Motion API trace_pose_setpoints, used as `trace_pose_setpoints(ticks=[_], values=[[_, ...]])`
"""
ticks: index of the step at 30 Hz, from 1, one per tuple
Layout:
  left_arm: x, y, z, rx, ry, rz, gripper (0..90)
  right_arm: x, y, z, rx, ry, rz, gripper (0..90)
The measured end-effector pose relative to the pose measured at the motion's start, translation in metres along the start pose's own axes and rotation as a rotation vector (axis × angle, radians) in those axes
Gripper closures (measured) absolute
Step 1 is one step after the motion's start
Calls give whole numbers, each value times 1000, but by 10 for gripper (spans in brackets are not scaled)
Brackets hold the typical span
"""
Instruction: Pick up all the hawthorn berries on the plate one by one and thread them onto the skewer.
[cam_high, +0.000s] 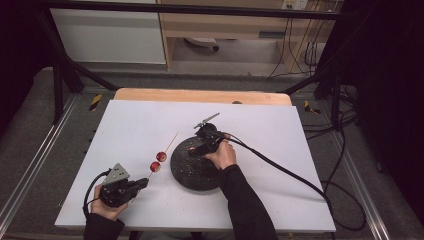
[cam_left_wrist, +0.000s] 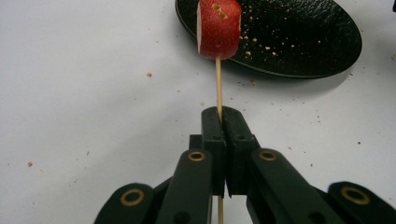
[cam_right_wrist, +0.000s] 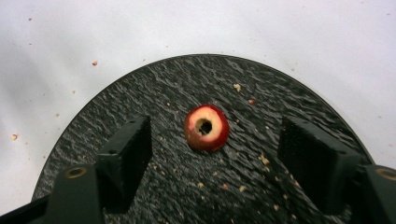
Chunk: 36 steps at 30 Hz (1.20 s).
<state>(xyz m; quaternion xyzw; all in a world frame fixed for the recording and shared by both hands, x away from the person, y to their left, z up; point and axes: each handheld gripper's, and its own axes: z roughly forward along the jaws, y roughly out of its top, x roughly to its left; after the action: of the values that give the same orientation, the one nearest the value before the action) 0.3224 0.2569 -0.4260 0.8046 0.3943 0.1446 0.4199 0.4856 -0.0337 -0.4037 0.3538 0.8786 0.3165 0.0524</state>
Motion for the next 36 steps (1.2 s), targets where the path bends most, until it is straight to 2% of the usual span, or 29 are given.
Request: trace_pose_setpoints(ticks=[5,8,11,18,20,24,36], values=[[3,-1,0,3,2,-12,881,0,7,9,51,3,-28,362],[3,-1,-1,3,3,-16,881,-2,9,13,68,15,-18,411],[4,-1,-1,4,3,-17,880,-4,11,16,91,20,-32,445],[3,-1,0,5,1,-14,881,-3,14,22,117,48,-55,544],[3,-1,0,6,1,-13,880,-2,15,24,123,55,-41,563],[3,-1,0,7,0,-12,880,-4,15,26,137,58,-45,605],[2,-1,1,8,-2,-10,880,-4,15,24,150,55,-20,621]])
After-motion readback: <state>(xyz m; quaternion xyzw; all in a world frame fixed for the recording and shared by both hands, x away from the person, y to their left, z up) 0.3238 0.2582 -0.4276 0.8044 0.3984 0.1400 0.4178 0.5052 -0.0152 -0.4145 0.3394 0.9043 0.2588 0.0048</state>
